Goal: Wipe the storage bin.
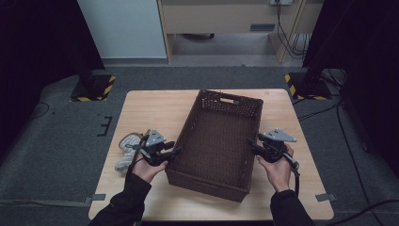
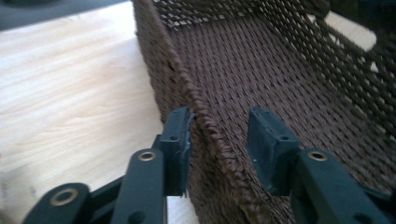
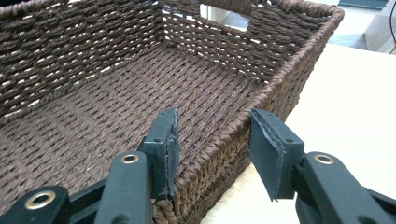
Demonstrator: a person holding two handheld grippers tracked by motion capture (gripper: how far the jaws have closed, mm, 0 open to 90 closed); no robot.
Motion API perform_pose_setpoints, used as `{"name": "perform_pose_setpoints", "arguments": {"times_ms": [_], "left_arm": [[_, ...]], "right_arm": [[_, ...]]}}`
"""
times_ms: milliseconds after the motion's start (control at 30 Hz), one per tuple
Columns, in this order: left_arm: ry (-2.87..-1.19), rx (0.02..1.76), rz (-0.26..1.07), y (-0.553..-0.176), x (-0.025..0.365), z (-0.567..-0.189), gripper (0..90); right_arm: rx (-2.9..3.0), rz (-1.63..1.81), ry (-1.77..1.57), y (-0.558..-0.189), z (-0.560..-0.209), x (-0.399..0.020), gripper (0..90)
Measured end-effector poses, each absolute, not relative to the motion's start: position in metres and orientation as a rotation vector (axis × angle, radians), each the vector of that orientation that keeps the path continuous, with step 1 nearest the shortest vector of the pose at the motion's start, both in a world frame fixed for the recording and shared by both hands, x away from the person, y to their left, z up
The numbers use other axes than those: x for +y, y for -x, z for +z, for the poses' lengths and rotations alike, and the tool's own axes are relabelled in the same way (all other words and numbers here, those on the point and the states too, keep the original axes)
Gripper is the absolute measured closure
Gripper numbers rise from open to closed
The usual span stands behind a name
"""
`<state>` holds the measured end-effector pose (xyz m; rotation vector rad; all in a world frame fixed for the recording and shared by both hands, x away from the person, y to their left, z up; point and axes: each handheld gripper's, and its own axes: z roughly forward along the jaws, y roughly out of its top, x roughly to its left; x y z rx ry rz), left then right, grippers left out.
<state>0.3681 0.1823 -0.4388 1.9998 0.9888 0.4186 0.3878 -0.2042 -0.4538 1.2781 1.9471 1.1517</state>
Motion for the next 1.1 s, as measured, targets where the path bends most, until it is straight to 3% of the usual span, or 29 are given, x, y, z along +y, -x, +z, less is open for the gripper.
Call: {"name": "perform_pose_setpoints", "arguments": {"times_ms": [267,600,933,1100], "left_arm": [[-2.021,0.979,0.390,-0.356,0.178,-0.443,63.8],[-1.978,0.971,0.462,-0.362,0.185,-0.429,52.6],[-1.982,0.985,0.453,-0.362,0.176,-0.440,53.7],[-1.970,0.983,0.436,-0.358,0.171,-0.440,54.7]], "right_arm": [[1.963,1.155,-1.280,-0.376,-0.449,-0.201,47.5],[2.003,1.117,-1.283,-0.377,-0.454,-0.200,56.3],[2.057,1.152,-1.243,-0.384,-0.453,-0.196,57.7],[2.024,1.154,-1.263,-0.384,-0.450,-0.198,48.0]]}}
